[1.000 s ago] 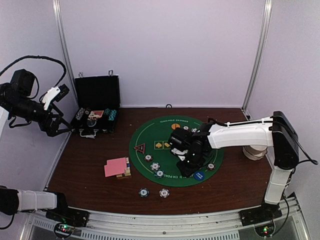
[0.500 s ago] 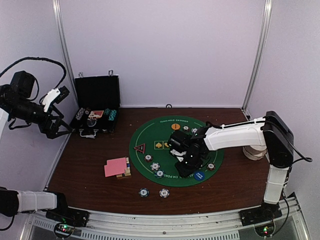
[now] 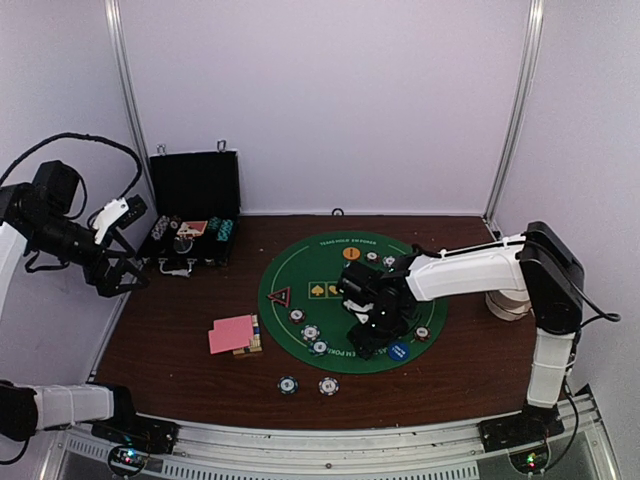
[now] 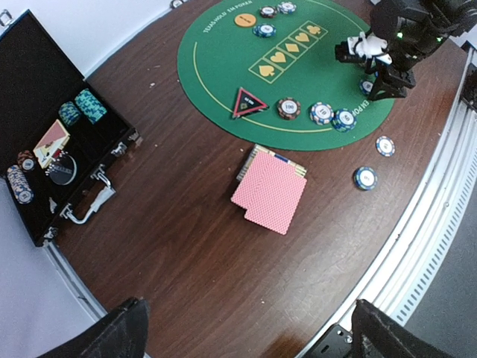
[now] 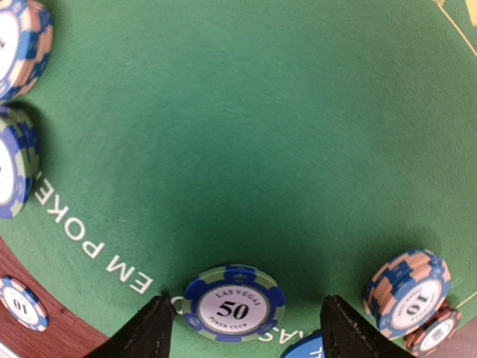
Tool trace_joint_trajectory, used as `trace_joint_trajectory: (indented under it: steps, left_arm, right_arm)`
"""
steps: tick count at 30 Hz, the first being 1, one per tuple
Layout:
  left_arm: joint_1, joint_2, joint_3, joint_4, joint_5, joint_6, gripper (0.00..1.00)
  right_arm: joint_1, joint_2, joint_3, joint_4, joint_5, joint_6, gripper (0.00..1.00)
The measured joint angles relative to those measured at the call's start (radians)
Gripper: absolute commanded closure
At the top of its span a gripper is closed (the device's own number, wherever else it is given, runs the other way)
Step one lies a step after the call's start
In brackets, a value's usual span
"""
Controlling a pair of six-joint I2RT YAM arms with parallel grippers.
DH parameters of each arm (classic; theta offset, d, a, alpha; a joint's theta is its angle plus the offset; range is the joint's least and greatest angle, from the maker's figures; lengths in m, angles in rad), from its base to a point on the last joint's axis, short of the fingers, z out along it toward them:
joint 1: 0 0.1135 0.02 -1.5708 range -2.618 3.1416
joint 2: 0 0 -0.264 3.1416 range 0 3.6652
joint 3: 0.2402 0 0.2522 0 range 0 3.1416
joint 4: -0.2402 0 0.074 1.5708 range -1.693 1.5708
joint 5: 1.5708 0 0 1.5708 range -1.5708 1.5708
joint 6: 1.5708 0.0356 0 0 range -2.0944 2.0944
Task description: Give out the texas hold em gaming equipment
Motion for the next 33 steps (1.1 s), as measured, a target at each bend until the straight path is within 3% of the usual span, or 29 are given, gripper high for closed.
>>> trace_joint_trajectory:
  steps: [7, 12, 21, 33]
  left_arm:
    - [-0.011, 0.049, -0.088, 0.009, 0.011, 0.037, 0.03]
    - [-0.140, 0.096, -0.174, 0.077, -0.041, 0.035, 0.02]
    - [-0.396, 0.152, -0.406, 0.316, -0.223, 0.013, 0.02]
    - [-0.529, 0.171, -0.613, 0.658, -0.375, 0.014, 0.02]
  right_arm:
    - [0.000, -0.049, 0.032, -0.034, 0.010, 0.010, 0.11]
    - [0.004, -0.121, 0.123, -0.036, 0.012, 0.041, 0.07]
    - [0.013, -0.160, 0.177, 0.024, -0.040, 0.141, 0.01]
    - [0.029, -0.159, 0.177, 0.085, -0.066, 0.233, 0.00]
